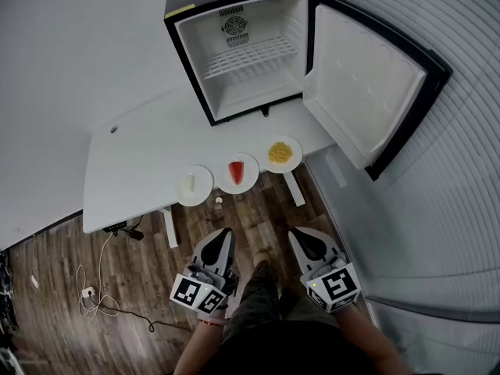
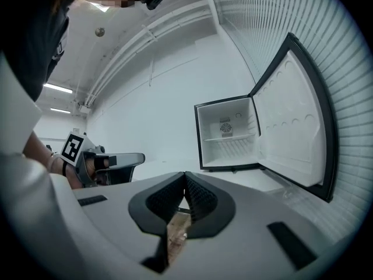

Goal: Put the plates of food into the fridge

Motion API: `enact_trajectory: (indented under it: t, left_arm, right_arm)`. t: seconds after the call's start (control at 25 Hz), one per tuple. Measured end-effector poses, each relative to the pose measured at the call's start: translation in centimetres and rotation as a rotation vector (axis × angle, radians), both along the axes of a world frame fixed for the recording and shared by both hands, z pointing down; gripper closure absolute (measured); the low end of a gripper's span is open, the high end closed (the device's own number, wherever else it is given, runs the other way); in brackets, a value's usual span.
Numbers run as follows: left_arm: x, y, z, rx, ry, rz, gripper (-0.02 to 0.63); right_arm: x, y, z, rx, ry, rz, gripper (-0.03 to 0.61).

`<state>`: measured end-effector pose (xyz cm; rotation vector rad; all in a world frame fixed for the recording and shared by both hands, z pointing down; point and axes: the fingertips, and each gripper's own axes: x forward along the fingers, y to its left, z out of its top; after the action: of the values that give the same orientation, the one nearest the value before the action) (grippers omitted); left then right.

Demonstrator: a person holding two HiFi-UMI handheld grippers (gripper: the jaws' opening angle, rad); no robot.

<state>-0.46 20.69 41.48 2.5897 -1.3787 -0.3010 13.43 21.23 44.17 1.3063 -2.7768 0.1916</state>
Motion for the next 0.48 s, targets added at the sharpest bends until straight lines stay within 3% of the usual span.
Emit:
enact_trajectory:
  t: [0.28, 0.48]
  left_arm:
    - [-1.4, -7.2, 0.0, 0.017, -0.005, 0.032, 0.607]
    - [-3.1, -11.8, 0.1, 0.011, 0.002, 0.049, 0.607]
  right_arm:
    - [-0.5, -7.3, 1.4, -0.017, 0.028, 0.091, 0.574]
    - [-1.1, -11.9, 3.1, -0.084, 0.023, 0.164, 0.574]
